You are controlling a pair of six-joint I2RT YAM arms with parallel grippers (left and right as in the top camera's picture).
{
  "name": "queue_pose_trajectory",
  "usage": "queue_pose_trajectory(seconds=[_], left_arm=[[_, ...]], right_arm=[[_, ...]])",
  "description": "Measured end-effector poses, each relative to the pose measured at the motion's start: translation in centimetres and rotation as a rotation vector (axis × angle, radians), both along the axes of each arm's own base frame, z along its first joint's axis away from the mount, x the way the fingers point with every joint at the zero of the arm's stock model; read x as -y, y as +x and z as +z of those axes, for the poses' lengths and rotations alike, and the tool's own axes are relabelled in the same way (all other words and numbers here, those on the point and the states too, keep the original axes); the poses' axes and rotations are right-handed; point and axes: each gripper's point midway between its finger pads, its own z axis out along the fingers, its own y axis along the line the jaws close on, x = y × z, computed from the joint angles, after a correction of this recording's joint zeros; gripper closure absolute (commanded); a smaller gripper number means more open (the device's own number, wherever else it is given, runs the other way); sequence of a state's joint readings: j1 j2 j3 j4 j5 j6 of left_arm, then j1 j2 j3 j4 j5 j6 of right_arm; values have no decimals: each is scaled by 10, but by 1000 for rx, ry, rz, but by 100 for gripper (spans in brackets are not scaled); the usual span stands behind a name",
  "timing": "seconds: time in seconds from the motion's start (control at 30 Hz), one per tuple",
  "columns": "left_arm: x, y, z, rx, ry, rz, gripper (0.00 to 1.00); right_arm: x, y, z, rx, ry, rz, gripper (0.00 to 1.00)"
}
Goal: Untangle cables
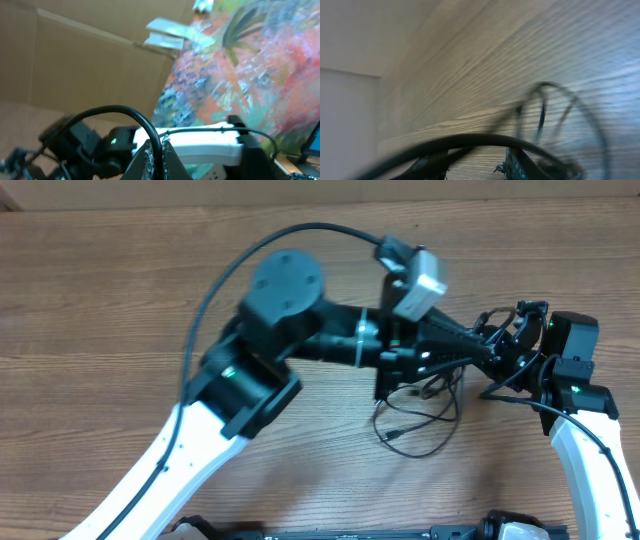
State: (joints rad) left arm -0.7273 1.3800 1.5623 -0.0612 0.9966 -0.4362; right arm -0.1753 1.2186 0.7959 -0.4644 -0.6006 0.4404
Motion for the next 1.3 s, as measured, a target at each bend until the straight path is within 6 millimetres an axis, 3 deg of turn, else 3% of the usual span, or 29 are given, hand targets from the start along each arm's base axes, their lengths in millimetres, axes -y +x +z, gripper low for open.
queue_pose_trajectory(seconds=[0.1, 0.27, 0.37, 0.47, 0.6, 0.67, 0.87, 1.03, 1.3], left_arm=[[-24, -4, 23, 64, -54, 35, 96], [-64, 8, 47, 131, -97, 149, 96], [-79, 14, 50, 132, -92, 197, 96], [-85, 20, 42, 86, -56, 215, 96], [-85, 31, 25, 14, -4, 230, 96], [-83, 37, 16, -25, 23, 232, 96], [-71, 63, -16, -138, 94, 234, 96], [-54, 79, -43, -211, 145, 213, 96], [-38, 101, -72, -277, 194, 232, 96]], right_arm=[[5, -2, -9, -37, -23, -25, 65], [10, -5, -27, -111, -42, -49, 66], [11, -5, -30, -120, -42, -50, 64], [7, -5, -27, -110, -25, -34, 53], [-14, -3, -9, -24, 56, 90, 43], [-31, -4, 9, 54, 134, 190, 42], [-64, -17, 64, 275, 319, 460, 22], [-71, -23, 82, 369, 350, 554, 13], [-78, -35, 104, 485, 386, 683, 9]])
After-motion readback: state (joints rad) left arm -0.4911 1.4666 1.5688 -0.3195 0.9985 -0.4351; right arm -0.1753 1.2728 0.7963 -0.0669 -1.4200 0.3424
